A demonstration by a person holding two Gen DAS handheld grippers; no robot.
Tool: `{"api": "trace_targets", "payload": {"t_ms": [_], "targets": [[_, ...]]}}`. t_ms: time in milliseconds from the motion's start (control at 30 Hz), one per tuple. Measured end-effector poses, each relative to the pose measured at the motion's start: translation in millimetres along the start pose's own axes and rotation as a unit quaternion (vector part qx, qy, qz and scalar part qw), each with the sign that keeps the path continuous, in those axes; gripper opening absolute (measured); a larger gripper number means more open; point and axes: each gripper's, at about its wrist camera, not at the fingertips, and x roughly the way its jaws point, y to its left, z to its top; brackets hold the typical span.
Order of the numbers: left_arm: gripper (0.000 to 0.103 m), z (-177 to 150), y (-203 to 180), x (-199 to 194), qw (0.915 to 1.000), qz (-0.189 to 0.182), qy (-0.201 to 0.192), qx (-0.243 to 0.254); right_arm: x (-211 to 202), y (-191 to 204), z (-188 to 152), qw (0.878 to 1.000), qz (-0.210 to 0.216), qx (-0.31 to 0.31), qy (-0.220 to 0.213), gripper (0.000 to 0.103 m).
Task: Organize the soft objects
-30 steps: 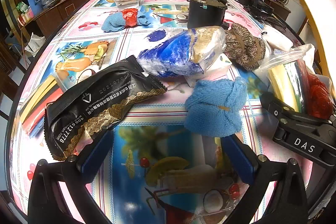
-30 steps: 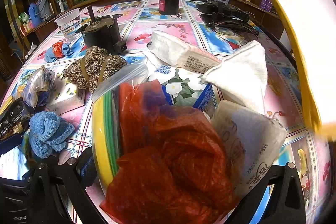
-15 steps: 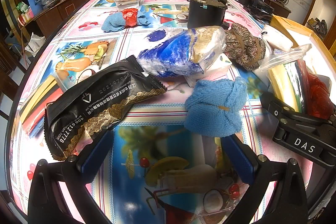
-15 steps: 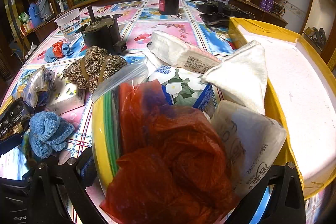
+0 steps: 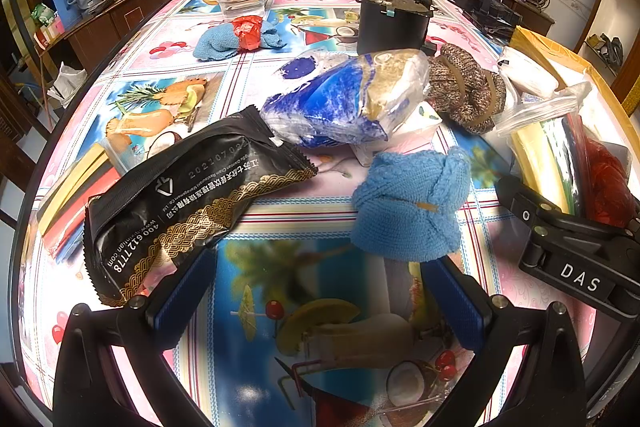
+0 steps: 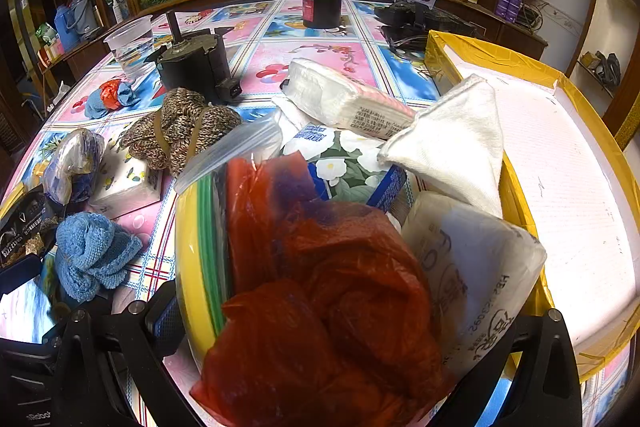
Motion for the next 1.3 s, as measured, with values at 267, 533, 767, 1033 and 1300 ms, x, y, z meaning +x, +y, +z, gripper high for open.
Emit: {"api": "trace_targets", "payload": {"t_ms": [267, 533, 767, 1033, 1300], "targets": [[0.103, -0.7, 0.3, -0.1, 1.0000, 0.000, 0.000, 0.000, -2.3, 3.1, -1.1, 1.000, -0.007, 0.010, 0.001, 0.102], [0.103, -1.0, 0.2, 0.0, 1.0000, 0.000, 0.000, 0.000, -16.9, -5.5, -5.3, 0.993, 0.079, -0.060, 0.063, 0.103], [0.103, -7.6, 1.3, -4.3, 0.9996, -0.025, 0.005, 0.014, -64.2, -25.2, -28.1, 0.985, 0.141, -0.095, 0.025, 0.103], [0.103, -19.4, 18.1, -71.0, 0.9917, -0.100, -0.062, 0.052, -111.5, -34.7, -41.8, 0.974, 0.188, -0.114, -0.061, 0.103], [0.100, 4.1, 116.4, -84.4, 0.9961, -0.011, -0.087, 0.002, -127.6, -41.6, -45.4, 0.965, 0.220, -0.107, -0.099, 0.103]]}}
